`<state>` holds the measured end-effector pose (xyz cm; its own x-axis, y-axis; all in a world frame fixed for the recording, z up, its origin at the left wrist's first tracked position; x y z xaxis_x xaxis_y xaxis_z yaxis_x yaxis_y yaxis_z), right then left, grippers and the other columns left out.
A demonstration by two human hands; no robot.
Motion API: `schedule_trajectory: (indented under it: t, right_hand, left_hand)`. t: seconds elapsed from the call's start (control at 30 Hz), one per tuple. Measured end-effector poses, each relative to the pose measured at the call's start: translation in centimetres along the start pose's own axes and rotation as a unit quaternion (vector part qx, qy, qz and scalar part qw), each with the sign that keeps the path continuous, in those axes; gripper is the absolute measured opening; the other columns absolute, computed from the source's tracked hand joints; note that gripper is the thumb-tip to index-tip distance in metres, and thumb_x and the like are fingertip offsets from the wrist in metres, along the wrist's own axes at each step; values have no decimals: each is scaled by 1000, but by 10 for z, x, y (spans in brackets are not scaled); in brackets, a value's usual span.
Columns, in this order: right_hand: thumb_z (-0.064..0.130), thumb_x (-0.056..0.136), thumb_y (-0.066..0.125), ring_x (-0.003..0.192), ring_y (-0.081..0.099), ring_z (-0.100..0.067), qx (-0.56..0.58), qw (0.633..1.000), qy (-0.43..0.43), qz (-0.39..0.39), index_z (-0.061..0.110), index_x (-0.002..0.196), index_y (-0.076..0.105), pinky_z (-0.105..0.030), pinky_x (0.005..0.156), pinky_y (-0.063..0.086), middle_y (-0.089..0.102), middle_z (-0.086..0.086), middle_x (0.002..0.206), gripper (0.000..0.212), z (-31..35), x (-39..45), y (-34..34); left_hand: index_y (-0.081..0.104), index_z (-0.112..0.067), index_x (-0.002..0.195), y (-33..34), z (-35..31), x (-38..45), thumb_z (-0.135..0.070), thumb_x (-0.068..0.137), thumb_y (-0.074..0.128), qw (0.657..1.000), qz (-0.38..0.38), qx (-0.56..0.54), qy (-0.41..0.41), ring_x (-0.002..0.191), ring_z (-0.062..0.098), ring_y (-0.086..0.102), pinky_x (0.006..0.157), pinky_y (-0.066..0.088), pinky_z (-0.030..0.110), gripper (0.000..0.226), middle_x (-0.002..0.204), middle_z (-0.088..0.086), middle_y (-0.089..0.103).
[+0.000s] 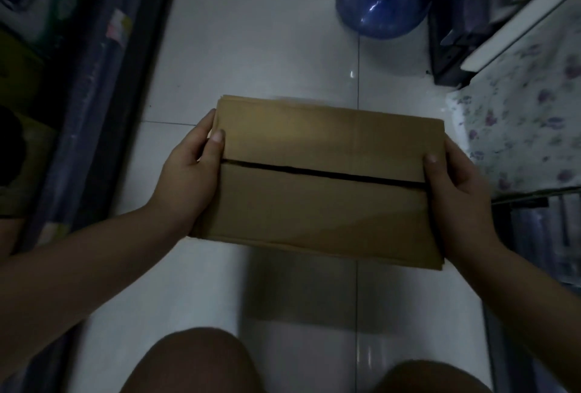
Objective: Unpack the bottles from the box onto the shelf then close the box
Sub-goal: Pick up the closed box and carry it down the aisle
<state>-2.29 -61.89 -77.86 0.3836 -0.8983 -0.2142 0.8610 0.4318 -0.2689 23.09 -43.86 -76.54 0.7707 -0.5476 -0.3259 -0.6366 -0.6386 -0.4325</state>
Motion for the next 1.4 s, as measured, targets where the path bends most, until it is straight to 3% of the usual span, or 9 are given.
schedule_trajectory:
  t: [0.2,0.5,0.6,0.73,0.83,1.0,1.17,1.3,1.4]
  right_hand:
    - [31,99,44,110,56,2,-4,1000,15,-9,29,139,46,-15,86,48,59,11,128,40,134,-22,-38]
    - [29,99,45,95,58,15,-4,1000,-16,-25,32,131,51,-5,73,47,61,23,110,33,394,-82,-114]
    - [33,98,45,106,60,-3,-10,1000,-11,-11,28,134,52,-27,89,51,62,10,121,37,480,-111,-140]
    - [32,98,46,107,60,-12,5,1000,4,0,26,136,50,-28,84,51,62,4,122,39,566,-157,-169]
    - [30,99,45,100,61,-9,-5,1000,3,-2,24,133,52,-25,76,50,63,12,111,36,601,-189,-181]
    - [29,99,46,99,60,-7,10,1000,-2,-20,32,128,53,-32,86,51,62,17,108,30,633,-219,-186]
    - [31,98,46,106,63,-18,9,1000,-11,-12,27,131,54,-41,91,52,66,3,119,34,652,-235,-173]
    - [22,99,44,89,58,-2,7,999,-26,-30,23,133,51,-15,67,48,62,4,112,35,671,-240,-154]
    - [26,100,43,88,57,-3,9,999,-26,-26,26,136,48,-19,66,46,62,2,116,37,681,-241,-139]
  left_hand:
    - [40,-42,140,-61,-119,-37,-34,101,40,1000,-7,3,16,98,-18,46,73,34,-3,40,125,-24,49]
    - [44,-33,141,-183,-354,-129,-34,99,43,999,-20,-19,34,124,0,41,104,31,20,41,131,-20,47]
    - [47,-29,139,-226,-425,-172,-31,99,44,999,-25,-24,39,123,4,45,100,33,20,40,129,-14,53]
    - [45,-28,141,-270,-490,-226,-33,99,43,1000,-11,-14,20,121,4,42,97,30,21,42,133,-11,51]
    - [45,-28,141,-293,-517,-255,-35,99,43,1000,-5,-11,19,129,11,43,104,31,25,43,142,-5,50]
    - [46,-24,140,-316,-544,-286,-30,100,44,999,-12,-30,43,116,2,40,96,26,18,41,139,-5,52]
    - [47,-22,139,-339,-547,-291,-26,100,44,997,-15,-45,61,115,5,43,97,29,20,39,126,-8,53]
    - [47,-22,139,-358,-545,-284,-27,100,44,997,-10,-62,53,121,14,49,107,35,31,40,128,-4,55]
    - [48,-24,139,-373,-544,-272,-29,100,45,997,-8,-64,51,125,20,50,109,37,36,39,136,2,56]
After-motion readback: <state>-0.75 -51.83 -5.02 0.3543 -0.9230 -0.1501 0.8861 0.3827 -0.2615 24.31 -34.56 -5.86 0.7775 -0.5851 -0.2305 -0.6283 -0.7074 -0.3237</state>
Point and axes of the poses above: each hand's wrist, its own x-axis towards the middle knuckle, its own y-axis out of the palm, z = x × y, the point moved 3 cm from there along x, towards the middle knuckle
